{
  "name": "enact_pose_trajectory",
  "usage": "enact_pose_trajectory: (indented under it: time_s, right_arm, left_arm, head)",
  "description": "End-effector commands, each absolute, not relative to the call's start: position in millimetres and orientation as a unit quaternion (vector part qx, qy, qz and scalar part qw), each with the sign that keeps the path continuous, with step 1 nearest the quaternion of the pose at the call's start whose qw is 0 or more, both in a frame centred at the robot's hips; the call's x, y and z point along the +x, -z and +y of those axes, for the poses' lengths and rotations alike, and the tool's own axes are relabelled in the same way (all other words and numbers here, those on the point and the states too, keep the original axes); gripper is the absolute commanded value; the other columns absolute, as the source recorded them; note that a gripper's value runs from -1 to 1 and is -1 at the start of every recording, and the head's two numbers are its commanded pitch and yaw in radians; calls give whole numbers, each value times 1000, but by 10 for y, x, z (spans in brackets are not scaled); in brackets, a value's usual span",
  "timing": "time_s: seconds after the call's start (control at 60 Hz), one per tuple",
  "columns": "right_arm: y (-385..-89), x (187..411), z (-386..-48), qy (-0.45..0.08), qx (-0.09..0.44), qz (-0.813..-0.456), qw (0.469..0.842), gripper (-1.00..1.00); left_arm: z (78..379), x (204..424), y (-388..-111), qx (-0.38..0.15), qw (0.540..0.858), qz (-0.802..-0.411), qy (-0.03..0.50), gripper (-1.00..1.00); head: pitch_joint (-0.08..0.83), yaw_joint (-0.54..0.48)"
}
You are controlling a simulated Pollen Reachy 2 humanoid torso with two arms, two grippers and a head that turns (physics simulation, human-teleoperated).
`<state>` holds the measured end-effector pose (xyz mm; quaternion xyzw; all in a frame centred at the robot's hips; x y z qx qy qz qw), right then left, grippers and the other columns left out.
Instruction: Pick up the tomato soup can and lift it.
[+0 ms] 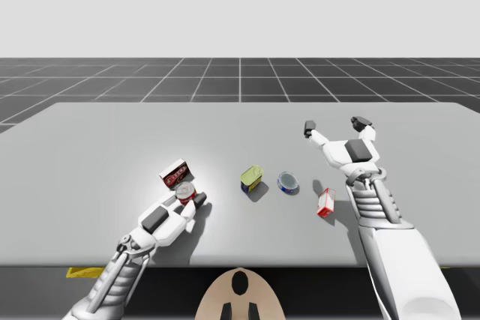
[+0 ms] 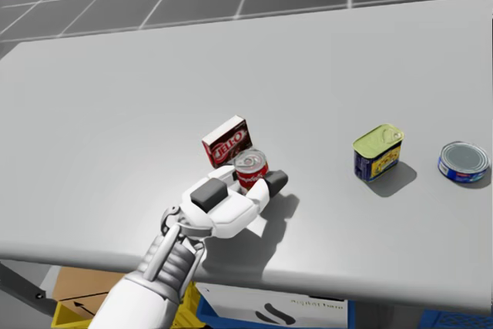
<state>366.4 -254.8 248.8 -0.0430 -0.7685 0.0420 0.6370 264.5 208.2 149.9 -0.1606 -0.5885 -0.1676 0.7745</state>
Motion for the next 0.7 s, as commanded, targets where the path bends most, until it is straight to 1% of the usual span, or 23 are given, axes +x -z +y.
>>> enact_pose_trajectory:
  time_s: [0.017, 0.05, 0.067, 0.117, 0.133, 0.2, 0.333, 0.433, 0.533, 0.6, 0.7]
  right_arm:
    - [-2491, 3660, -2551, -41, -44, -769, 637, -1000]
    - [-2491, 3660, -2551, -41, -44, -769, 636, -1000]
    - [-2490, 3661, -2552, -41, -44, -769, 637, -1000]
    - [-2487, 3656, -2552, -41, -45, -769, 637, -1000]
    - [-2485, 3657, -2553, -41, -45, -768, 637, -1000]
    - [-2481, 3653, -2550, -42, -45, -768, 637, -1000]
    - [-2475, 3652, -2551, -43, -46, -768, 637, -1000]
    - [-2473, 3653, -2552, -42, -46, -768, 637, -1000]
    - [-2472, 3654, -2555, -43, -46, -768, 638, -1000]
    - [-2472, 3652, -2557, -43, -46, -767, 638, -1000]
    - [-2471, 3650, -2561, -43, -45, -767, 639, -1000]
  left_arm:
    - [2058, 2634, -1443, -159, 780, -581, 168, 1000]
    - [2059, 2634, -1438, -157, 780, -581, 168, 1000]
    - [2059, 2633, -1435, -157, 781, -581, 169, 1000]
    - [2058, 2632, -1432, -157, 781, -580, 169, 1000]
    - [2058, 2632, -1431, -157, 781, -580, 169, 1000]
    - [2058, 2629, -1432, -158, 781, -579, 170, 1000]
    - [2058, 2625, -1434, -162, 782, -577, 170, 1000]
    - [2060, 2618, -1459, -163, 781, -577, 172, 1000]
    - [2051, 2596, -1559, -167, 779, -579, 173, 1000]
    - [2049, 2584, -1676, -162, 775, -585, 176, 1000]
    - [2068, 2569, -1933, -154, 764, -601, 179, 1000]
  head:
    - [589, 285]
    - [568, 286]
    - [538, 285]
    - [508, 288]
    - [479, 288]
    - [432, 292]
    - [370, 299]
    - [352, 304]
    - [352, 302]
    - [355, 299]
    - [358, 296]
